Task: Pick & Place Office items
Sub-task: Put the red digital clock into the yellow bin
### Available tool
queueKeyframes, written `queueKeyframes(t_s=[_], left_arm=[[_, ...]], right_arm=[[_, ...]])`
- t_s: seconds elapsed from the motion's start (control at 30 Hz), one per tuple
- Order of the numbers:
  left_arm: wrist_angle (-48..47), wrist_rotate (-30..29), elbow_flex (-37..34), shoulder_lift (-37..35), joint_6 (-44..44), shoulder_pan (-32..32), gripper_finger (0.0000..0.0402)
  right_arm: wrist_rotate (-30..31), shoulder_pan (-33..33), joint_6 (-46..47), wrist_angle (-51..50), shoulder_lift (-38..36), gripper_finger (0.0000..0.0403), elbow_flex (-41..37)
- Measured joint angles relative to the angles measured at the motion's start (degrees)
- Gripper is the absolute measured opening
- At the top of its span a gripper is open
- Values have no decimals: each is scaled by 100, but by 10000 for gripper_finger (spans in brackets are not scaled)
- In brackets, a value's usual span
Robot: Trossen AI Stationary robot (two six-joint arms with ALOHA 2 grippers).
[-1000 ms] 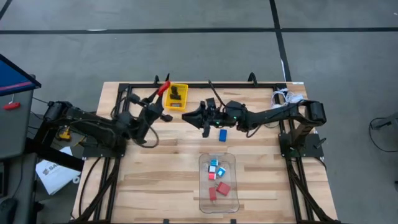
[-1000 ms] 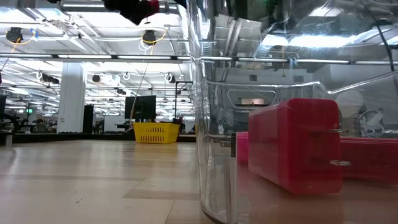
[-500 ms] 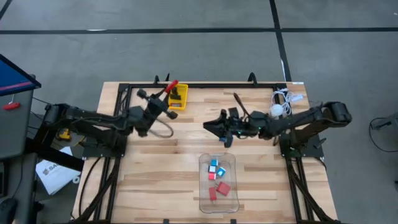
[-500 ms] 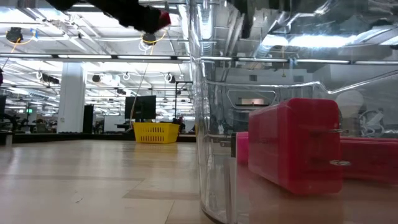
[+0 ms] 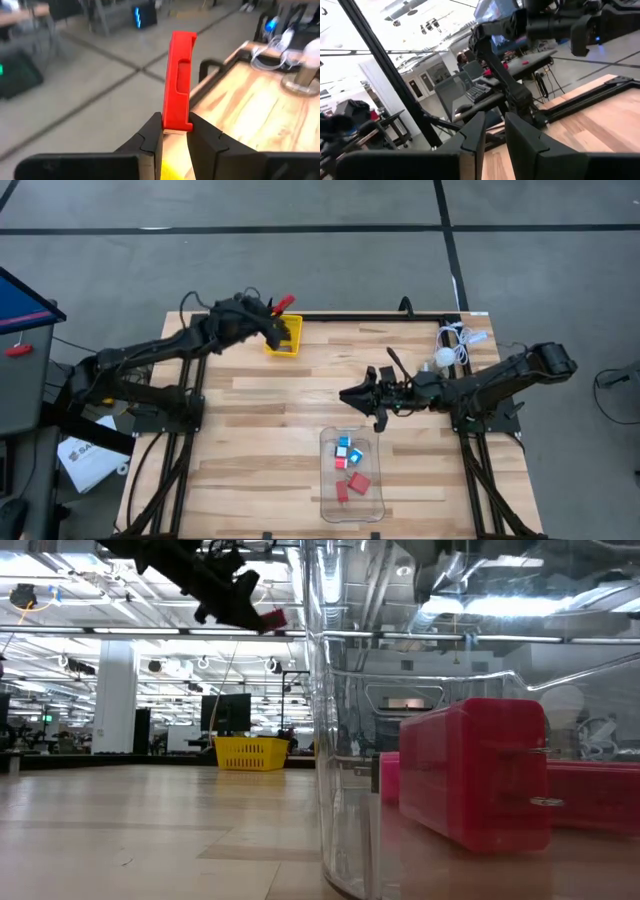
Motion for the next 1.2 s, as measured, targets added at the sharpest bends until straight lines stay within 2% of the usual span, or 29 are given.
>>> queueKeyframes(t_s=[0.13,0.23,0.33,0.53,0.73,1.2], left_arm=[[-812,321,200,116,-441,538,58],[-1058,756,214,346,-738,900,58],[-1186,896,214,768,-788,1091,58],[-702,1088,214,1582,-1095,1124,58],[-756,1028,210,2169,-1202,1186,58],[-795,929,210,2353,-2250,892,58]], right_arm=[[123,-2,28,-8,-94,67,-157],[147,8,49,8,-114,67,-239],[208,70,96,28,-112,67,-305],[415,267,73,46,-114,67,-335],[489,492,-43,4,-112,67,-335],[863,826,-171,-46,-112,67,-335]])
